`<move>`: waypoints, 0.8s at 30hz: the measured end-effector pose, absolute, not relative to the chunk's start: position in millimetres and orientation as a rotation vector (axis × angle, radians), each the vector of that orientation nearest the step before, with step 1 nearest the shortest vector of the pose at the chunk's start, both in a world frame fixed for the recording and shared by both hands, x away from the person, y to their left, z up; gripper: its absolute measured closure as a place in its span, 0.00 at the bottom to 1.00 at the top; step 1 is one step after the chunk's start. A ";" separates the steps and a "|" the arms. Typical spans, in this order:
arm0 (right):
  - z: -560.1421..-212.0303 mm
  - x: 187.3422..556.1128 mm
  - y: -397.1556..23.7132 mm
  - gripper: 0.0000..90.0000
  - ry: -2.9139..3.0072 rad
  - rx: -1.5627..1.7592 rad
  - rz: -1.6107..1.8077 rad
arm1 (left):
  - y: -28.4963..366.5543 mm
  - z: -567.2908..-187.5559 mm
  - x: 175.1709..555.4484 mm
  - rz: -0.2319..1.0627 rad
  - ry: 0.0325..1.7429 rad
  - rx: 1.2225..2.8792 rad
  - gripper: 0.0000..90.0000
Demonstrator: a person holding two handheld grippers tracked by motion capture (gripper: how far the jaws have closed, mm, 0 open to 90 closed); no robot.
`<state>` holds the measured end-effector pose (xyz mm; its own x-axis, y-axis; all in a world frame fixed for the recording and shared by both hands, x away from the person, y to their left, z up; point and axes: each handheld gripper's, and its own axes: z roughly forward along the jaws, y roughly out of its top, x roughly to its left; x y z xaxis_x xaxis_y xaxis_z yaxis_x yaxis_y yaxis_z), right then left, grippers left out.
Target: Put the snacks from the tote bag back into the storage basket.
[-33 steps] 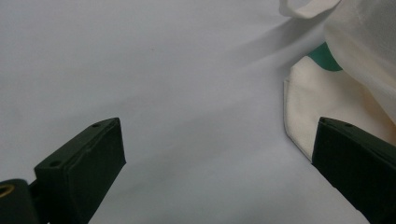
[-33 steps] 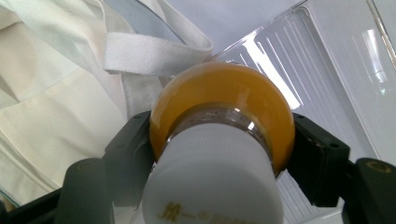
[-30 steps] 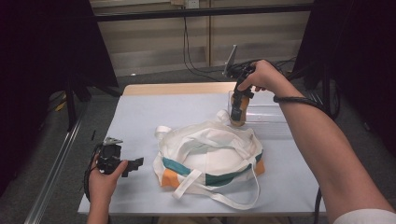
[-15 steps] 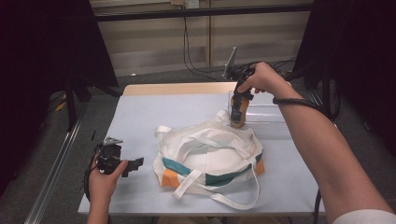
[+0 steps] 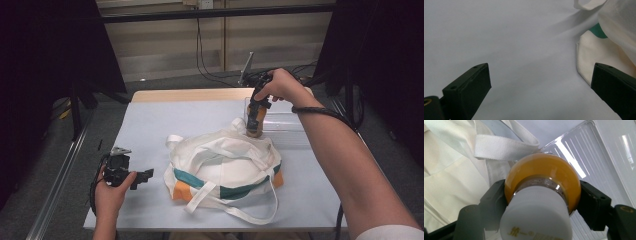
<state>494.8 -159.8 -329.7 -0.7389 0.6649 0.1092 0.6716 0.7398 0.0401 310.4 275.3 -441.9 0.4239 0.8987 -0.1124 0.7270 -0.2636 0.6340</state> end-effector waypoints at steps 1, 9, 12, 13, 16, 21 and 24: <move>-330.2 494.8 -159.8 0.33 -2.846 -1.097 -0.118 | 274.9 -442.0 310.4 0.364 1.368 2.061 0.03; -334.5 493.5 -160.8 0.33 -2.837 -1.096 -0.113 | 274.7 -441.6 310.2 0.363 1.368 2.060 0.03; -335.4 493.5 -160.4 0.33 -2.846 -1.082 -0.106 | 274.6 -441.6 310.2 0.364 1.368 2.060 0.03; -335.5 493.6 -160.3 0.33 -2.847 -1.082 -0.105 | 274.8 -441.6 310.2 0.363 1.368 2.059 0.03; -336.3 493.5 -159.9 0.33 -2.847 -1.076 -0.108 | 274.9 -441.7 310.3 0.364 1.370 2.056 0.03; -338.7 493.4 -160.7 0.33 -2.847 -1.078 -0.107 | 274.7 -441.9 310.3 0.362 1.373 2.048 0.03; -340.7 493.7 -162.0 0.33 -2.845 -1.079 -0.107 | 274.6 -441.8 310.2 0.368 1.376 2.045 0.03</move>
<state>493.7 -162.0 -340.7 -0.7448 0.6572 0.1158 0.6641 0.7470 0.0312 310.2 274.6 -441.8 0.4134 0.9031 -0.1166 0.7245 -0.2487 0.6428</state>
